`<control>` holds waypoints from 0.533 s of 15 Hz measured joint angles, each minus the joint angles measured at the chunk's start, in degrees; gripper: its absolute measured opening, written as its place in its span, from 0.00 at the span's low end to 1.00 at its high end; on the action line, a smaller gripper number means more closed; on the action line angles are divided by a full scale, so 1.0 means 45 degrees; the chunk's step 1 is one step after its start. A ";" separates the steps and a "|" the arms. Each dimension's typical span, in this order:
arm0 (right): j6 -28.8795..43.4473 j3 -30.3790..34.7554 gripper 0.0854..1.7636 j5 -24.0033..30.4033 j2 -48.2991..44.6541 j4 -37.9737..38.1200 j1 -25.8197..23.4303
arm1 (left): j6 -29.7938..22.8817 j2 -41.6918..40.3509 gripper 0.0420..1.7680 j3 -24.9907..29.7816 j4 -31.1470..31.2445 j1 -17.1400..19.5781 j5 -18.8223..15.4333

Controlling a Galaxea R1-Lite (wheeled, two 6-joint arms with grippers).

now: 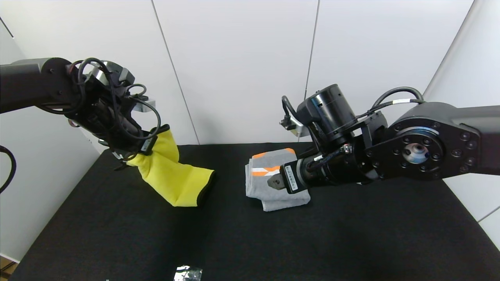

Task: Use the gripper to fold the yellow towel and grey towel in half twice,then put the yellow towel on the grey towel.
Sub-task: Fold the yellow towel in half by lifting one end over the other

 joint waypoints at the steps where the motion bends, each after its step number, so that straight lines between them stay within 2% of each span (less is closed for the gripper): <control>1: -0.0005 0.0000 0.97 -0.0008 -0.0019 0.0003 -0.0024 | 0.0000 0.0008 0.05 0.0019 0.0084 -0.0095 0.0024; 8: 0.0008 0.0000 0.97 0.0000 -0.0060 0.0003 -0.0068 | -0.0019 0.0149 0.05 0.0249 0.0450 -0.0918 0.0087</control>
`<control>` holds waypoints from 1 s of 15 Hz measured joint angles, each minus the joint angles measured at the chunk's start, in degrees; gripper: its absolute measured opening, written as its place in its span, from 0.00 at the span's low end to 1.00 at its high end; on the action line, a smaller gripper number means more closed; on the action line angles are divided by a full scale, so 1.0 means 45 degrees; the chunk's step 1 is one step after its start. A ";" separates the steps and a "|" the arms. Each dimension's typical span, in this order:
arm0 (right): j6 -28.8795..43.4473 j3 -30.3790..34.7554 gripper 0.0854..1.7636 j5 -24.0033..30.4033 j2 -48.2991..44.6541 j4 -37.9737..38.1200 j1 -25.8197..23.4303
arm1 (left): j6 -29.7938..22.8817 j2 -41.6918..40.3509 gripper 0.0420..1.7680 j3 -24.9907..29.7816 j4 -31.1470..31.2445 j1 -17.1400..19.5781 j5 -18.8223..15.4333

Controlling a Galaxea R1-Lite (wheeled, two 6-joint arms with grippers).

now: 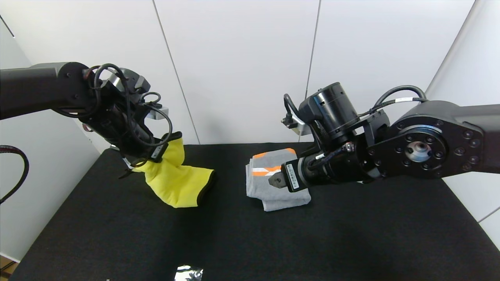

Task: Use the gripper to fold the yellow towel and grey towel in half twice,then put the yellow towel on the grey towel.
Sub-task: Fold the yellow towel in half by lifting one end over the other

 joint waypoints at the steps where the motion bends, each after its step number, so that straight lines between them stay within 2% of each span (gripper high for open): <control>1: 0.0000 0.0000 0.97 0.0000 0.0000 -0.0003 -0.0038 | 0.0000 0.0016 0.05 0.0068 0.0005 -0.0160 0.0049; 5: 0.0005 -0.0016 0.97 0.0024 0.0000 -0.0008 -0.0062 | 0.0054 0.0116 0.05 0.0282 0.0000 -0.0477 0.0436; 15: 0.0011 -0.0011 0.97 0.0019 0.0005 -0.0003 -0.0098 | -0.0087 0.0515 0.05 0.0780 -0.0146 -0.1192 0.0601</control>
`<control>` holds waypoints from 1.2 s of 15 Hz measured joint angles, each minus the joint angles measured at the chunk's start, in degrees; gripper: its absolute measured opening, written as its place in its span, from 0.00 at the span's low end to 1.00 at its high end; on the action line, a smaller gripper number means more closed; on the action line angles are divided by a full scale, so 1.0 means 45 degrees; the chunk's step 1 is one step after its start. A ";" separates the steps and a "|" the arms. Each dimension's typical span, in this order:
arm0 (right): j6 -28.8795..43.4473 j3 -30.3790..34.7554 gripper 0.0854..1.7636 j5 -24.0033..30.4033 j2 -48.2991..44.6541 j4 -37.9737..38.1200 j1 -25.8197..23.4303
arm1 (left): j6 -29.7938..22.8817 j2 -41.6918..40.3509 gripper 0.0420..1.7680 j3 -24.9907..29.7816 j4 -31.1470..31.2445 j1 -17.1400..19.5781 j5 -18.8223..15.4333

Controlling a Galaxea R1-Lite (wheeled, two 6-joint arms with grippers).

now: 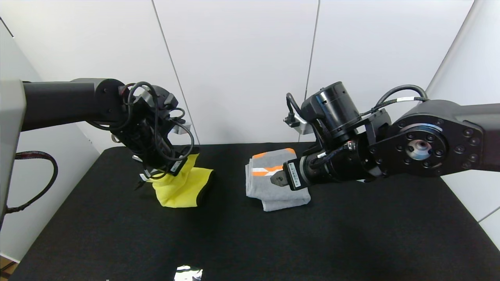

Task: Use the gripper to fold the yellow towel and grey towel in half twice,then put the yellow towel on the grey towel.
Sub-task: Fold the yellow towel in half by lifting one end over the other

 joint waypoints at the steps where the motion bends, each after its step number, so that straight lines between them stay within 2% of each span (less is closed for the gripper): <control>1: 0.0005 0.0005 0.97 0.0000 0.0000 0.0003 0.0005 | -0.0024 0.0073 0.05 0.0141 -0.0024 -0.0111 0.0103; 10: 0.0005 0.0011 0.97 0.0000 0.0030 0.0000 0.0011 | -0.0740 0.0691 0.05 0.0092 -0.0138 -0.0515 0.0152; 18: 0.0000 0.0011 0.97 -0.0008 0.0068 0.0003 0.0005 | -0.1988 0.1352 0.05 0.0019 -0.0861 -0.0772 0.0160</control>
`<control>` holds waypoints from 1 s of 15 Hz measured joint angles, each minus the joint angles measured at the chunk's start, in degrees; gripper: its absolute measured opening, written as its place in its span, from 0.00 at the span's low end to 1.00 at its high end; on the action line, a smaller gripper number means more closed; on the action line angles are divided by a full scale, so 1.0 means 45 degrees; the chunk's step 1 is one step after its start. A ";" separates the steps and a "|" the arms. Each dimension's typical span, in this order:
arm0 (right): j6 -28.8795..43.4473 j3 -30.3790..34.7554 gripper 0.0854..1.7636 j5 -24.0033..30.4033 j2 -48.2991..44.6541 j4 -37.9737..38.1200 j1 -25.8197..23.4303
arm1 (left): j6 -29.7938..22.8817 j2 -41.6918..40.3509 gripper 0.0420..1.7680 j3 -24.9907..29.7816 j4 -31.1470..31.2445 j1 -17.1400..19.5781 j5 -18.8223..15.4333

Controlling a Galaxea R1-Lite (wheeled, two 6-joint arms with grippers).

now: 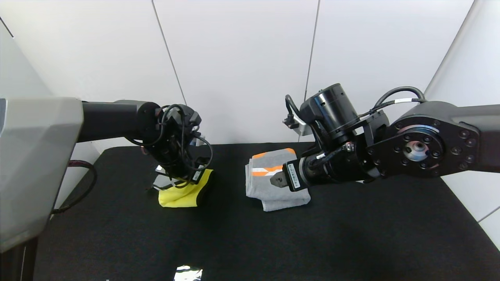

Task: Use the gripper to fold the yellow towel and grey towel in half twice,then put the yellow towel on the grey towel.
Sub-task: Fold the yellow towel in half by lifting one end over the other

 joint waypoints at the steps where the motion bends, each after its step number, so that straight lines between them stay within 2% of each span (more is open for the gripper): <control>1: -0.0005 0.0000 0.97 0.0008 0.0000 -0.0003 0.0000 | -0.0103 0.0073 0.05 0.0000 -0.0008 -0.0051 -0.0003; 3: 0.0000 0.0000 0.97 0.0005 0.0011 0.0000 -0.0011 | -0.0152 0.0190 0.05 0.0000 -0.0008 -0.0087 -0.0003; 5: 0.0000 0.0000 0.97 0.0008 0.0019 -0.0003 -0.0014 | -0.0152 0.0238 0.25 0.0000 -0.0014 -0.0116 -0.0003; 8: 0.0000 0.0000 0.97 0.0005 0.0024 -0.0003 -0.0005 | -0.0144 0.0252 0.47 0.0000 0.0005 -0.0106 -0.0019; 11: 0.0000 0.0000 0.97 0.0008 0.0024 0.0000 0.0000 | -0.0152 0.0222 0.63 -0.0027 -0.0003 -0.0106 -0.0057; 15: -0.0005 0.0000 0.97 0.0008 0.0049 0.0000 0.0005 | -0.0398 0.0054 0.77 -0.0363 0.0022 -0.0198 -0.0049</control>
